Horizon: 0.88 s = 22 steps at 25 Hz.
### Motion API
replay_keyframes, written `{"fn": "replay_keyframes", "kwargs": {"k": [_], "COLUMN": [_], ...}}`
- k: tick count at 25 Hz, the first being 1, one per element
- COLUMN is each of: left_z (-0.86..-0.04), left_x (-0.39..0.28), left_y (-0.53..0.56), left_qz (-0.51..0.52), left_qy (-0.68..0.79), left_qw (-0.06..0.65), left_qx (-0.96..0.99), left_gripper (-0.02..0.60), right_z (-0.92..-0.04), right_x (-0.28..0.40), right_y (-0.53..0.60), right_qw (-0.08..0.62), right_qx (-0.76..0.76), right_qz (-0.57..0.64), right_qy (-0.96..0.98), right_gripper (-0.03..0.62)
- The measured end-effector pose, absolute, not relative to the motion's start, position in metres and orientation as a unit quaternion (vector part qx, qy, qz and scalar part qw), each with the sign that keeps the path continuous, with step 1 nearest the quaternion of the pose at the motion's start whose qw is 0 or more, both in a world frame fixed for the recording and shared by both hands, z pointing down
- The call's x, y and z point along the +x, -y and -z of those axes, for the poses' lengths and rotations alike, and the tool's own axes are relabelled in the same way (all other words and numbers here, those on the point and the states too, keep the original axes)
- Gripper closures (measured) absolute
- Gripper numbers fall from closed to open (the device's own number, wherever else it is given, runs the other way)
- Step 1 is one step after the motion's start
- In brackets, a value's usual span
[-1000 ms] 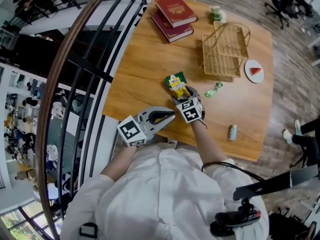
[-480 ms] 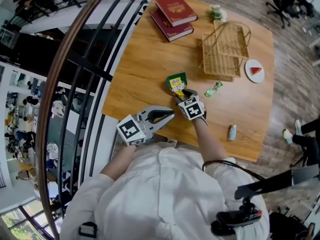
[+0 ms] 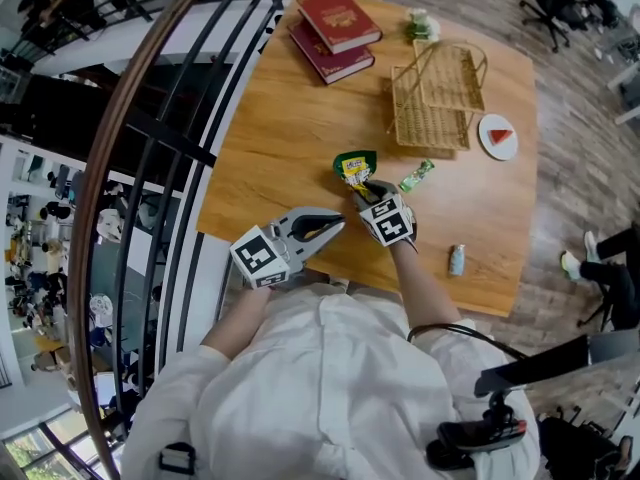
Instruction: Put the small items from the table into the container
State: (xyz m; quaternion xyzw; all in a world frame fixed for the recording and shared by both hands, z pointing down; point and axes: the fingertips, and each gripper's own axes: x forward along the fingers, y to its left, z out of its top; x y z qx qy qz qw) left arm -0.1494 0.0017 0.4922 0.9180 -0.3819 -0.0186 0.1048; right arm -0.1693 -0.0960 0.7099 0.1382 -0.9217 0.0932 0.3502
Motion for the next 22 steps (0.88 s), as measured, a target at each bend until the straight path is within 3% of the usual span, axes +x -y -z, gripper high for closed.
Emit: {"fn": "replay_keyframes", "kwargs": {"k": [22], "left_z": [-0.48], "left_x": [-0.091], "left_y": [0.047], "left_qz": [0.046], "left_qy": [0.318], "left_qw": [0.087], "left_qx": [0.943], "left_gripper": [0.574], "right_z": [-0.603], "right_x": [-0.065], "right_y": [0.14], "right_qw": [0.281], "right_qx": [0.23], "right_qz": [-0.086], "right_qy": [0.928], "right_gripper": [0.471]}}
